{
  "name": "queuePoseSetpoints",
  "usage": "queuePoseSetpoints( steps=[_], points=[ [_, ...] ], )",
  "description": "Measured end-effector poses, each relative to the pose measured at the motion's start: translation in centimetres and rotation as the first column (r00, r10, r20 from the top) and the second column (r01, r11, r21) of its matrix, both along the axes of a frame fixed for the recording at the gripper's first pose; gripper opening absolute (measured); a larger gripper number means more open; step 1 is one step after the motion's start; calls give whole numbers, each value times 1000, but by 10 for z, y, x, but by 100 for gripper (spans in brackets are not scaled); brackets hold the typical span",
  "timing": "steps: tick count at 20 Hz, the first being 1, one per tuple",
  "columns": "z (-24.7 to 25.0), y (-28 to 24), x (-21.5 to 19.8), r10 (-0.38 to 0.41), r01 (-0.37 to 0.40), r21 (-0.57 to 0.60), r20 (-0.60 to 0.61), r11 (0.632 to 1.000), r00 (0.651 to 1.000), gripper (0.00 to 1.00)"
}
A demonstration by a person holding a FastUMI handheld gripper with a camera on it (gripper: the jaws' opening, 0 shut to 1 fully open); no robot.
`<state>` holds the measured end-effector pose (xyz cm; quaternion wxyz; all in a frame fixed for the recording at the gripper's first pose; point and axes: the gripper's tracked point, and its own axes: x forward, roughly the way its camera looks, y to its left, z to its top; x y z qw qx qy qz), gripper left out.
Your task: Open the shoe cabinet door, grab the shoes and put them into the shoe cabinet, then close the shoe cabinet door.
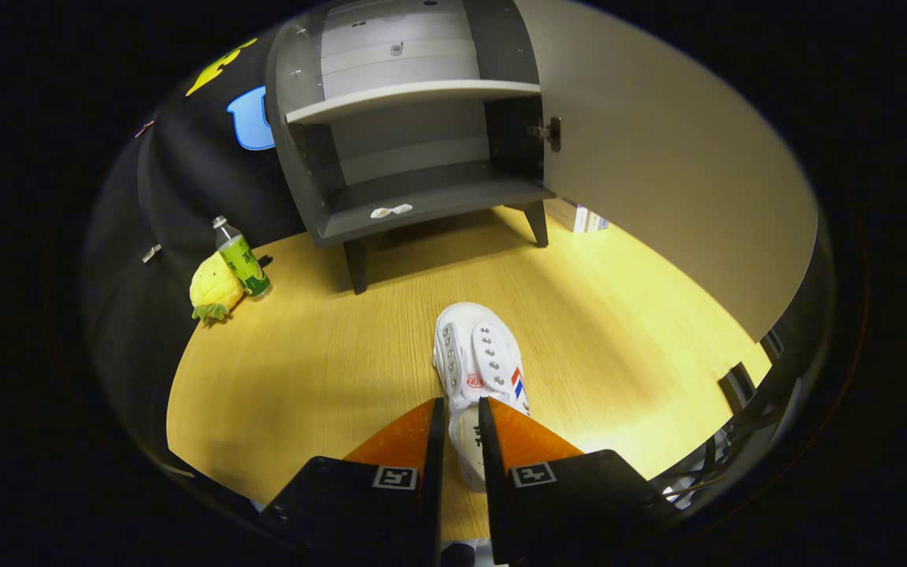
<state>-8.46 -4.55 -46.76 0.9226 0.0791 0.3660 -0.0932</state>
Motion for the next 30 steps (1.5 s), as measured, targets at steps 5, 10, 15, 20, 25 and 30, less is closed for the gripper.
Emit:
queuePoseSetpoints(
  steps=[5, 10, 15, 20, 25, 30],
  points=[
    [-38, 6, -1, 8, -6, 36, -49, 999, 999, 29],
    [-55, 6, 11, 3, -1, 51, -37, 999, 999, 29],
    [-61, 4, 29, 12, -12, 52, -5, 999, 1000, 28],
    [-64, -1, 46, 21, -22, 21, 51, 1000, 998, 25],
    [-66, -4, 59, 18, -19, 6, 87, 1000, 996, 23],
    [-66, -4, 58, 33, -33, 5, 99, 999, 995, 24]
  ],
)
